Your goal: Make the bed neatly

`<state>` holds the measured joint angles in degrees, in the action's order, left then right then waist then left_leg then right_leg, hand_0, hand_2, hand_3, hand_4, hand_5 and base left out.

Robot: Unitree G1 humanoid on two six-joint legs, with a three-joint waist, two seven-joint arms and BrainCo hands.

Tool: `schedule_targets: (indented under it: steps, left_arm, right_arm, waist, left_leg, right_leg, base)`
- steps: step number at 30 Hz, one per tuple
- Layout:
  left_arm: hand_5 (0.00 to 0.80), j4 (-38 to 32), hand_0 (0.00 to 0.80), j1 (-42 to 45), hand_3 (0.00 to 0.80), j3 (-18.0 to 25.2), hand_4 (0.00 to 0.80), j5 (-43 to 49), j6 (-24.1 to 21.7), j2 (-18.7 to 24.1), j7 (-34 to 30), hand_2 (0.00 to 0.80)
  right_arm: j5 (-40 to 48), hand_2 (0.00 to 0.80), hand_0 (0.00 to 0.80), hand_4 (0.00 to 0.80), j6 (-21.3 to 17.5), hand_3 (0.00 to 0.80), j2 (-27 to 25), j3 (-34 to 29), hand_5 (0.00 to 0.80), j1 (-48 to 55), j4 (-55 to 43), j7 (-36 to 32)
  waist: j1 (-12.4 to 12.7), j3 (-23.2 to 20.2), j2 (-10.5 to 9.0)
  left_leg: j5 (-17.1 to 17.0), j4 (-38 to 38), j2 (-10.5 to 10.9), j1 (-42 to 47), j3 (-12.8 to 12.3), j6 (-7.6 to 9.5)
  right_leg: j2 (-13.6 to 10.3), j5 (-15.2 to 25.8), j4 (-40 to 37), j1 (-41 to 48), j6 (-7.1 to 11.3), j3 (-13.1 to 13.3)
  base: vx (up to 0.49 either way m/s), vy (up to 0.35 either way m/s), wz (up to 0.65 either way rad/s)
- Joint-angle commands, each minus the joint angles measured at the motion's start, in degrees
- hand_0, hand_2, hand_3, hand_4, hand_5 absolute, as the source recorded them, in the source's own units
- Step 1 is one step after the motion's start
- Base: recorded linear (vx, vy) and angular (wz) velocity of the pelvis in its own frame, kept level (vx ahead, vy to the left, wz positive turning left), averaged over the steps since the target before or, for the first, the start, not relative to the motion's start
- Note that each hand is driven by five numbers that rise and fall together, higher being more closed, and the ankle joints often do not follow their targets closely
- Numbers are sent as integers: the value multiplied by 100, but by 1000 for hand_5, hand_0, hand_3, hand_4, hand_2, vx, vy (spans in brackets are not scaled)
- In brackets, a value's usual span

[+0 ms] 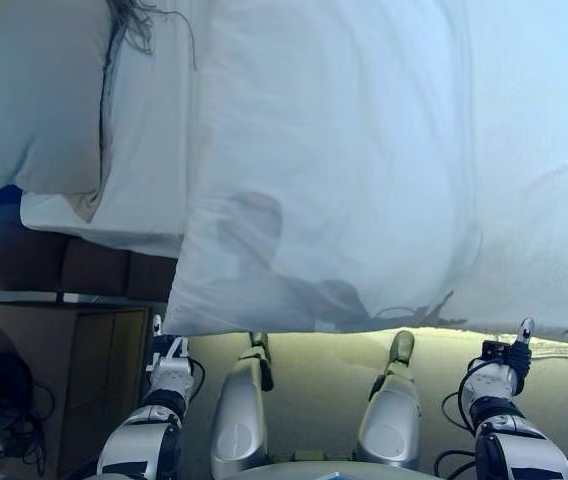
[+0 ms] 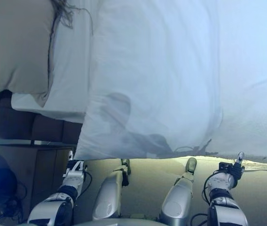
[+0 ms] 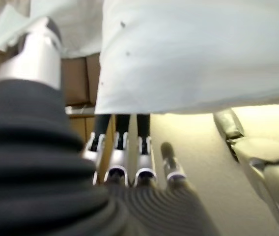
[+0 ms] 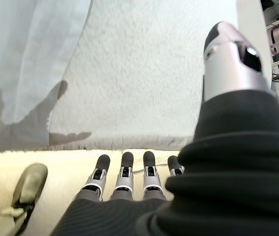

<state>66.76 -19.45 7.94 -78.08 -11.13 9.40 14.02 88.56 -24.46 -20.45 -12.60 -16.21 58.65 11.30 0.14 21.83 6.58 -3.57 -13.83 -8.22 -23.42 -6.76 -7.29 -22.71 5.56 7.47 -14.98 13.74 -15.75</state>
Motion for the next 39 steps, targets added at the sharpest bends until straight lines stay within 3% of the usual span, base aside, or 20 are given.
schedule_targets:
  steps: [1, 8, 17, 24, 29, 33, 36, 39]
  left_arm:
    - [0, 443, 0, 191, 0, 264, 0, 0, 299, 638, -305, 0]
    - [0, 619, 0, 474, 0, -59, 0, 414, 1051, 660, -1076, 0]
    - [0, 545, 0, 632, 0, -49, 0, 775, 917, 883, -1269, 0]
    - [0, -1094, 0, 474, 0, -383, 0, 574, 532, 623, -2178, 0]
    - [0, -1944, 0, 543, 0, -587, 0, 484, 560, 541, -2552, 0]
    - [0, -2808, 0, 946, 0, -626, 0, 386, 888, 460, -2808, 0]
    - [0, -3135, 0, 1235, 0, -664, 0, 741, 986, 410, -2858, 0]
    - [0, -3364, 0, 1485, 0, -668, 0, 1130, 1038, 451, -3089, 0]
  right_arm:
    - [148, 0, 0, 0, -485, 0, 176, -127, 0, 11, -458, -128]
    - [93, 0, 0, 0, -592, 0, 142, -110, 0, -19, -865, 5]
    - [285, 0, 0, 0, -479, 0, -32, -220, 0, -33, -691, -121]
    - [298, 0, 0, 0, -426, 0, 281, -254, 0, 183, -744, -527]
    - [87, 0, 0, 0, -465, 0, 596, -135, 0, 368, -923, -552]
    - [-816, 0, 0, 0, -507, 0, 920, 152, 0, 960, -1679, -17]
    - [-1561, 0, 0, 0, -303, 0, 1043, 291, 0, 1371, -2088, -61]
    - [-1936, 0, 0, 0, 45, 0, 1037, 532, 0, 1737, -2357, -661]
  waist:
    - [368, -9, -360]
    - [487, 26, -346]
    - [523, -46, -230]
    - [472, -178, -180]
    - [497, -393, -240]
    - [395, -850, -301]
    - [312, -1115, -367]
    - [236, -1362, -464]
  left_leg:
    - [178, -360, 218, 31, 154, 140]
    - [117, -226, 272, 59, 256, 176]
    - [91, -89, 368, 259, 287, 165]
    - [52, 250, 406, 541, 158, 222]
    - [21, 505, 445, 886, 176, 274]
    - [33, 977, 367, 1622, 44, 311]
    - [20, 1185, 295, 1941, -62, 321]
    - [15, 1328, 232, 2180, -147, 319]
  right_leg:
    - [-98, 119, 534, -69, -215, -67]
    - [-80, 190, 509, -43, -182, -199]
    - [-118, 177, 550, 35, -178, -233]
    - [-90, 250, 408, 185, -165, -172]
    - [-42, 324, 277, 415, -191, -149]
    - [123, 294, 18, 907, -204, -7]
    - [231, 292, -126, 1116, -199, 56]
    - [320, 303, -243, 1254, -182, 116]
  base:
    - [9, -173, 14]
    - [-17, -93, 14]
    - [20, -1, 14]
    - [-13, 5, 7]
    - [36, -39, 1]
    - [193, 3, -1]
    - [144, -47, -15]
    - [99, -94, -17]
